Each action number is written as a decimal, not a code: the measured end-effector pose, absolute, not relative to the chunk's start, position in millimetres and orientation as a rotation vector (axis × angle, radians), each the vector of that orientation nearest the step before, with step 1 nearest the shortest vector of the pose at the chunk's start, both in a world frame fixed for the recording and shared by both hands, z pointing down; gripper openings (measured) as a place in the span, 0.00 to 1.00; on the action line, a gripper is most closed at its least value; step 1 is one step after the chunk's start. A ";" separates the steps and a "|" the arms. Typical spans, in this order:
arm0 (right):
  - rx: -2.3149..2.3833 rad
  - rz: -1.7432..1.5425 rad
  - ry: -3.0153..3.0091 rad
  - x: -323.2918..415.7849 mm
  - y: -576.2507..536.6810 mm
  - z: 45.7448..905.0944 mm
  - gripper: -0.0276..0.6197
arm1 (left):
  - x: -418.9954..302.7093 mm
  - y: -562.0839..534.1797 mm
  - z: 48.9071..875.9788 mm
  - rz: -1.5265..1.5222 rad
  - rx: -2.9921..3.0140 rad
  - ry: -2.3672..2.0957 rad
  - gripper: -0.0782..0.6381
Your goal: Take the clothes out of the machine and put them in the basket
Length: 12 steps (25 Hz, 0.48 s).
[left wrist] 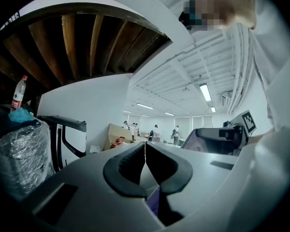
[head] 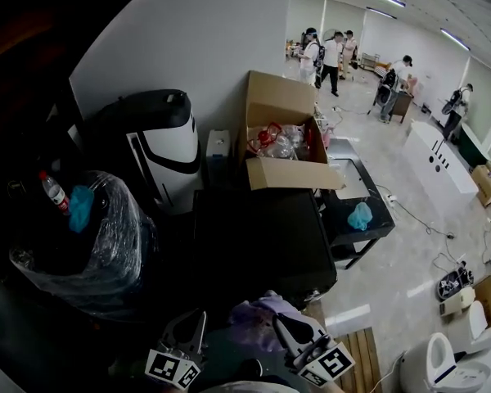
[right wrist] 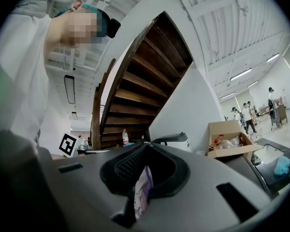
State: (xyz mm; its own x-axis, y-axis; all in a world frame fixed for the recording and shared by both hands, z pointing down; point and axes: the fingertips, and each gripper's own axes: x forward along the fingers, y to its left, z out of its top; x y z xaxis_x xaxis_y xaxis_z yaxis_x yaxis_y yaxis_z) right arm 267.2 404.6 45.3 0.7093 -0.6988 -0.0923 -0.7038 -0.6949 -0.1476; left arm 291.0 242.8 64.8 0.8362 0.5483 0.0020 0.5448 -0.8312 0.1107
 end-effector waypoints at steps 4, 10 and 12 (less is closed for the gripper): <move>-2.705 0.057 1.194 269.7 400.7 39.4 0.06 | 287.3 240.3 61.9 0.049 2.923 0.806 0.14; -2.652 0.079 1.298 274.8 388.7 34.9 0.06 | 285.6 230.5 60.8 0.017 2.946 0.709 0.14; -2.628 0.081 1.334 276.9 382.4 32.8 0.06 | 283.8 225.3 57.4 0.006 2.959 0.672 0.14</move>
State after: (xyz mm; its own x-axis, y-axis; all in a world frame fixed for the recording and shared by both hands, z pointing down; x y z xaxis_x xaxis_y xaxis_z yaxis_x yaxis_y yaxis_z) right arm 276.9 382.4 32.8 0.5927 -0.7939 -0.1354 -0.8045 -0.5756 -0.1465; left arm 283.8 225.3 57.4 0.9022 0.4309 -0.0197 0.4305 -0.8965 0.1050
